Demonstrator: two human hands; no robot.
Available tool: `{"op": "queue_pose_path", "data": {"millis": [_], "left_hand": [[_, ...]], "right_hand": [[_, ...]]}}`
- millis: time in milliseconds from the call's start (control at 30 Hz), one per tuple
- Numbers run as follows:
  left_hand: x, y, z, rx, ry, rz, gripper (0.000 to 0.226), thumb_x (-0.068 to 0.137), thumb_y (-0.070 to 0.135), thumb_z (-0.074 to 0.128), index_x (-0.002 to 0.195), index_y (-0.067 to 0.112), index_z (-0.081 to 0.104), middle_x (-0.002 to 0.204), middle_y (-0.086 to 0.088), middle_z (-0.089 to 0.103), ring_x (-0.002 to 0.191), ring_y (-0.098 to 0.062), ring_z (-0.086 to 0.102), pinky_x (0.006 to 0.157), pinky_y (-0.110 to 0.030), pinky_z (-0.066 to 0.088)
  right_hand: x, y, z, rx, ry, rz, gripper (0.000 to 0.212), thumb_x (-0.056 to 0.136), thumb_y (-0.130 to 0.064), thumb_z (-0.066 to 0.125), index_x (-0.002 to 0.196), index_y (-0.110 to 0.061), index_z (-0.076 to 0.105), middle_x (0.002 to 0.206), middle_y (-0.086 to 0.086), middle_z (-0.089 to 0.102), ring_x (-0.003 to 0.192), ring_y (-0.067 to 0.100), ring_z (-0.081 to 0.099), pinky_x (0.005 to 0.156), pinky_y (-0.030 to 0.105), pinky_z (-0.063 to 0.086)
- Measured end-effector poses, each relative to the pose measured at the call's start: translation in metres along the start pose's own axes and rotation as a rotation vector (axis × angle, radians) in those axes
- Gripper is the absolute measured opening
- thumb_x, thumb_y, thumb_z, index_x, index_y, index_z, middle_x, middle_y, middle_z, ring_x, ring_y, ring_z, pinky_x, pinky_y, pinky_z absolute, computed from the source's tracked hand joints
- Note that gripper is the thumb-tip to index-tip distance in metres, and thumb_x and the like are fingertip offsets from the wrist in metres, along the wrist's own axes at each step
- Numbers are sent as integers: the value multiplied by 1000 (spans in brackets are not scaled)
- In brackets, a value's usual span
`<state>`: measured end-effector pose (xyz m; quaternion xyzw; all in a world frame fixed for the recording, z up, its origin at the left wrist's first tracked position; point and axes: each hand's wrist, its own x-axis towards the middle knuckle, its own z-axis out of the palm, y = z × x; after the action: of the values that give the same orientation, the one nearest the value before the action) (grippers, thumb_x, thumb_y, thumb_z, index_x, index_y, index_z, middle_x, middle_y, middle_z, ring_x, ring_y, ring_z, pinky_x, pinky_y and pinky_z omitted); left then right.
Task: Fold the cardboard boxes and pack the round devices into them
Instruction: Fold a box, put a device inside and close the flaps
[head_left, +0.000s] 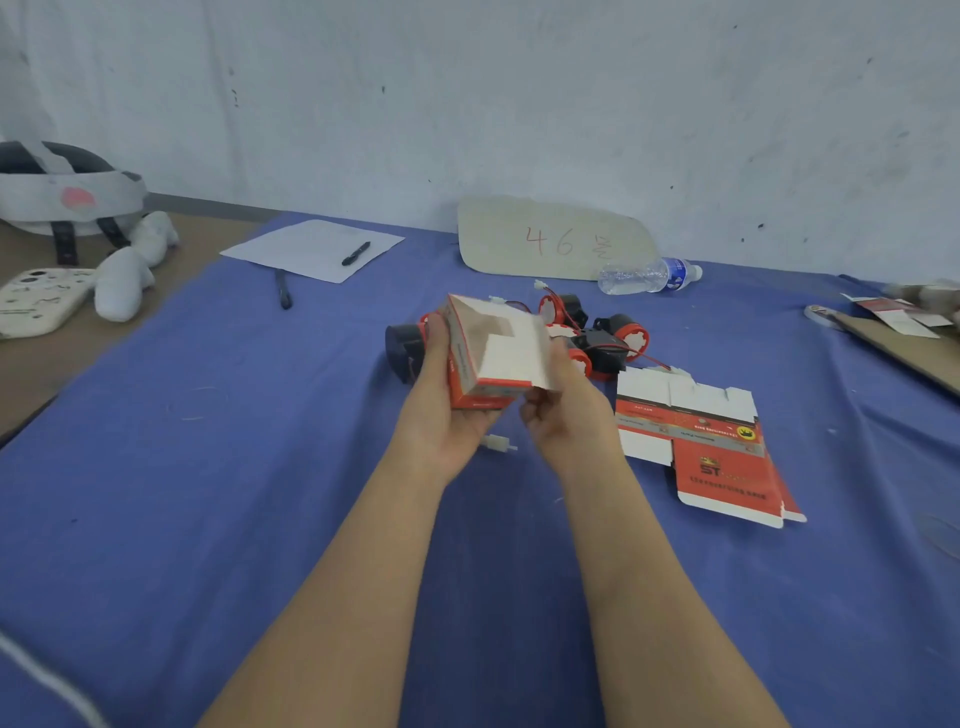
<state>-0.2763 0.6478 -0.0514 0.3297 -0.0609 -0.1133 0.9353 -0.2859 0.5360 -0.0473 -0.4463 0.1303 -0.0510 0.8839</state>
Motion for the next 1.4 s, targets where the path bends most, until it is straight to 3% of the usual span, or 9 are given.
{"op": "queue_pose_path", "data": {"millis": [100,233,367,533,667,900,1200,1333,1400], "left_hand": [[6,-9,-2,266,186,206,53,97,53,36,142,26,39,136,2,56,119,-14,57,96,-36,51],[5,-19,-5,826,274,435,43,100,34,45,141,27,35,139,5,42,128,-13,45,108,-32,39],[4,-21,-9,1036,338,578,40,88,23,67,123,14,51,121,4,53,102,-5,53,78,-5,43],[0,-23,-9,1121,434,567,20,93,30,59,110,21,55,105,7,60,93,-6,59,78,-20,49],[2,-18,-10,1003,581,449,31,101,33,37,74,22,47,74,7,54,69,-11,52,56,-23,37],[3,-12,4,319,303,157,16,96,9,47,97,21,58,98,1,63,86,-13,62,69,-22,52],[-9,-24,12,961,212,377,48,99,3,32,139,27,44,134,5,51,121,-13,51,104,-34,43],[-11,-27,17,920,39,302,26,101,25,44,124,36,49,121,23,52,117,1,50,103,-46,45],[-11,-32,15,1029,-37,283,56,88,46,60,137,30,38,137,11,42,130,-6,41,110,-39,39]], "right_hand": [[1,-3,-5,159,-90,-36,50,90,-57,50,111,-15,64,105,0,72,96,14,68,83,27,54],[2,7,1,-424,-71,-264,30,96,-37,53,118,-19,62,109,-1,70,106,18,65,93,39,53],[6,15,1,-698,3,-549,33,97,-26,49,129,-24,53,115,-1,65,106,14,61,82,24,51],[10,22,-3,-858,8,-559,41,91,-36,57,127,-19,50,110,-8,63,99,8,59,65,4,45],[11,17,-5,-783,203,-589,36,101,-37,36,81,-16,57,78,-6,57,70,5,50,59,23,37],[14,7,-22,-221,260,-184,16,97,5,40,96,-9,48,80,2,47,59,-6,56,55,8,43],[11,3,-13,-469,495,-392,32,95,-3,42,120,-13,59,125,7,56,114,23,54,88,31,48],[10,-2,-7,-323,508,-470,37,96,-2,38,129,-12,53,130,4,47,117,16,49,92,19,36],[11,-3,-7,-302,450,-494,34,96,-4,41,126,-10,56,117,-1,50,103,7,53,83,10,41]]}}
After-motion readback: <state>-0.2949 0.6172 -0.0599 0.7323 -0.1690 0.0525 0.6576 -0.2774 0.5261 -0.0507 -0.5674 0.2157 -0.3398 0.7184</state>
